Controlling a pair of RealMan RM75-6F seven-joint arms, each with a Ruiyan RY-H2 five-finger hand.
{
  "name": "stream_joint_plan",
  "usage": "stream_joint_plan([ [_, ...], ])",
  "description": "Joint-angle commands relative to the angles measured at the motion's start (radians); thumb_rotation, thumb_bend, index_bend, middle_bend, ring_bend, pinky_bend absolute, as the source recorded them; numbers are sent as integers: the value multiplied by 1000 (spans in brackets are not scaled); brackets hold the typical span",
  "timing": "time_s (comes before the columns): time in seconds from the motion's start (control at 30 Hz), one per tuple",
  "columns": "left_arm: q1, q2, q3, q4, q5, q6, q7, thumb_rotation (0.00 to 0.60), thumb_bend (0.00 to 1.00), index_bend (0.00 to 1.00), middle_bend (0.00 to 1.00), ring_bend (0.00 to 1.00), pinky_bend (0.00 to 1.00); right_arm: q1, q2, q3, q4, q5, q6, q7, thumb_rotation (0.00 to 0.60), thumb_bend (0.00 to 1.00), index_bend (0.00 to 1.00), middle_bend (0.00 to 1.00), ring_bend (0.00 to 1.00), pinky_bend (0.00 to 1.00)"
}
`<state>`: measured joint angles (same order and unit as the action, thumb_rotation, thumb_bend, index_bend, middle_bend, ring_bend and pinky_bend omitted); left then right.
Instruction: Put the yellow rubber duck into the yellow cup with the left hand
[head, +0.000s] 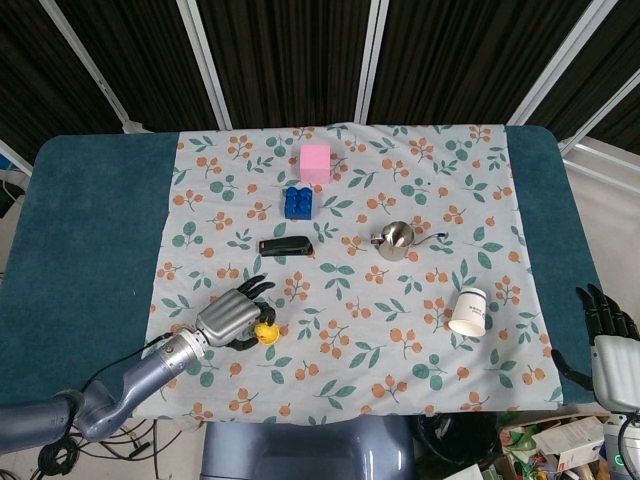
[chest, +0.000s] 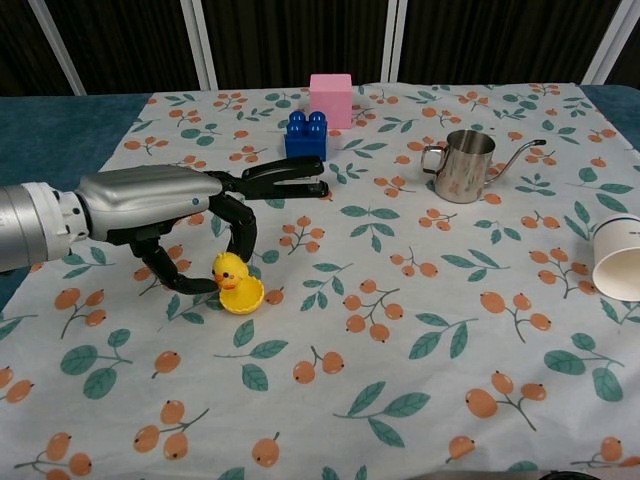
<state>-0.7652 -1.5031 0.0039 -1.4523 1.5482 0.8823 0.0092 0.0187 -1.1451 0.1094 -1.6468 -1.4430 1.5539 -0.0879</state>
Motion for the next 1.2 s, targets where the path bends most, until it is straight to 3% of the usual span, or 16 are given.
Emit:
stream_joint_plan([
  [0.03, -6, -17, -2, 13, -6, -10, 8, 600, 320, 471, 467, 54, 0, 0, 0, 0, 0, 0, 0, 2, 600, 163, 67, 32, 80, 159],
  [0.43, -21, -58, 2, 56, -17, -31, 62, 600, 315, 452, 425, 46, 0, 1, 2, -1, -1, -2, -2, 7, 600, 163, 67, 32, 80, 159],
  [0.57, -28, -59, 5, 55, -29, -53, 79, 600, 300, 389, 366, 35, 0, 1, 2, -1, 0, -2, -3, 7, 600, 163, 68, 32, 80, 159],
  [0.7, -29, -59, 6, 49, -38, -60, 85, 600, 265, 260, 251, 8, 0, 1, 2, 0, 1, -1, -2, 6, 600, 162, 67, 32, 80, 158],
  [0.83, -31, -54, 5, 34, -40, -59, 66, 600, 258, 214, 194, 0, 0, 1, 2, 0, 2, 0, -3, 5, 600, 162, 67, 32, 80, 159],
  [1.2, -6, 30, -33, -49, -20, 57, 87, 600, 258, 202, 172, 0, 0, 1, 2, 0, 1, -1, -3, 5, 600, 163, 68, 32, 80, 159],
])
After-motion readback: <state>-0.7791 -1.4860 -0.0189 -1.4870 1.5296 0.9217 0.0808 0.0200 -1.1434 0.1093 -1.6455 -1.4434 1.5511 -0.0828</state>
